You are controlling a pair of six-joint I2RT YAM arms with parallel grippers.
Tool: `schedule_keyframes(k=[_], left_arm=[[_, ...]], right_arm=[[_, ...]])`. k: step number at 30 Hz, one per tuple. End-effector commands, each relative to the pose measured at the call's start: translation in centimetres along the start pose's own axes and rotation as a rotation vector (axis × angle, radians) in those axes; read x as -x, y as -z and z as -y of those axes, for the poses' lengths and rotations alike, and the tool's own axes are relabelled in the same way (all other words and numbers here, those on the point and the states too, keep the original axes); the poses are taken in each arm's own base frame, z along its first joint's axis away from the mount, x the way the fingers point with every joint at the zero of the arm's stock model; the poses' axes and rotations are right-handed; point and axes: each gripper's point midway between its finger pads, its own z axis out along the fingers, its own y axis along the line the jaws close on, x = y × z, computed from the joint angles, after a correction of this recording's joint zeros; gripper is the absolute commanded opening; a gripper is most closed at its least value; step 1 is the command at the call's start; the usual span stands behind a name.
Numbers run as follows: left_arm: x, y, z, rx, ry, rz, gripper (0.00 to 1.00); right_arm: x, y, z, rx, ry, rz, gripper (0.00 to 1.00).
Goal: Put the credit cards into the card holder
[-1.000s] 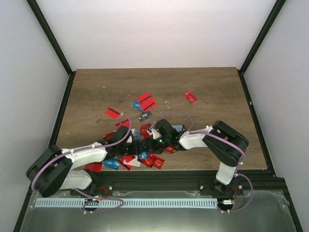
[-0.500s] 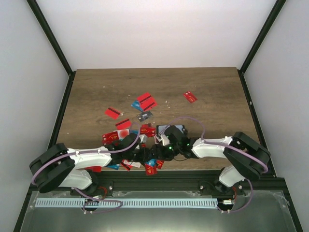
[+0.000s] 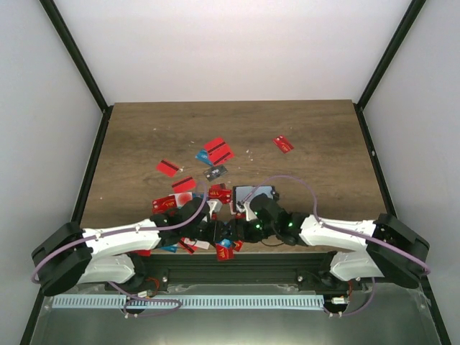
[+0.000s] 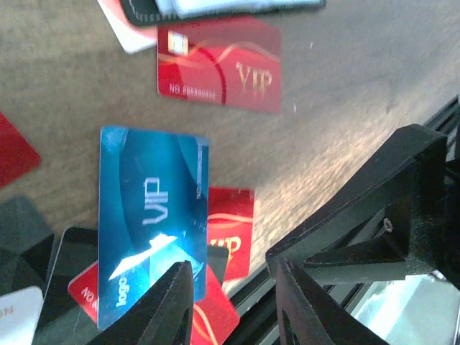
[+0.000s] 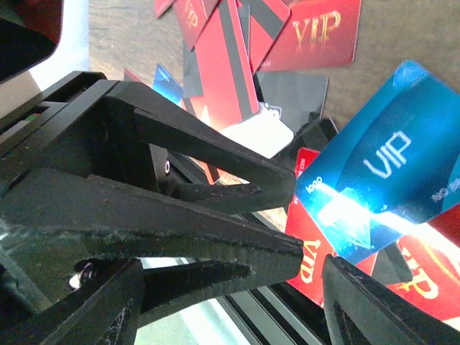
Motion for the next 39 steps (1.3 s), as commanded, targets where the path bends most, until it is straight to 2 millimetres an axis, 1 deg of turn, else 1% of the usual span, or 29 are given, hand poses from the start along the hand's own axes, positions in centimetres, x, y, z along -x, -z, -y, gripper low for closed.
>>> schedule_keyframes(k=[1, 5, 8, 10, 13, 20, 26, 32, 33, 37, 39], left_arm=[[-0.1, 0.2, -1.8, 0.063, 0.003, 0.016, 0.32], [-1.2, 0.1, -2.6, 0.074, 0.005, -0.012, 0.25], [-1.6, 0.2, -3.0, 0.08, 0.007, -0.021, 0.2], [-1.8, 0.1, -3.3, 0.083, 0.007, -0.024, 0.19], [-2.0, 0.0, -3.4, 0.084, 0.003, -0.03, 0.18], [-2.0, -0.3, -3.3, 0.08, -0.006, -0.033, 0.18], [-2.3, -0.6, -3.6, 0.09, -0.002, -0.045, 0.17], [-2.6, -0.7, -4.1, 0.1, 0.0, -0.053, 0.17], [-2.6, -0.7, -4.1, 0.1, 0.0, -0.054, 0.17], [-2.8, -0.7, -4.2, 0.101, 0.001, -0.059, 0.17], [-2.9, -0.7, -4.2, 0.1, 0.001, -0.057, 0.17]], right_arm=[[-4.9, -0.9, 1.7, -0.073, -0.072, -0.108, 0.69], [-6.4, -1.5, 2.4, -0.109, -0.102, -0.126, 0.67], [-7.4, -1.6, 3.5, -0.137, -0.132, -0.139, 0.65], [-8.0, -1.5, 4.3, -0.145, -0.156, -0.141, 0.61], [-8.5, -1.4, 5.0, -0.139, -0.174, -0.145, 0.58], [-7.8, -2.0, 4.7, -0.112, -0.164, -0.114, 0.57], [-7.0, -2.8, 4.8, -0.108, -0.187, -0.073, 0.51], [-6.9, -3.6, 5.2, -0.102, -0.207, -0.067, 0.46], [-6.8, -3.8, 5.2, -0.099, -0.21, -0.065, 0.45], [-6.7, -4.0, 5.6, -0.103, -0.215, -0.055, 0.32], [-6.5, -4.1, 5.7, -0.104, -0.214, -0.044, 0.28]])
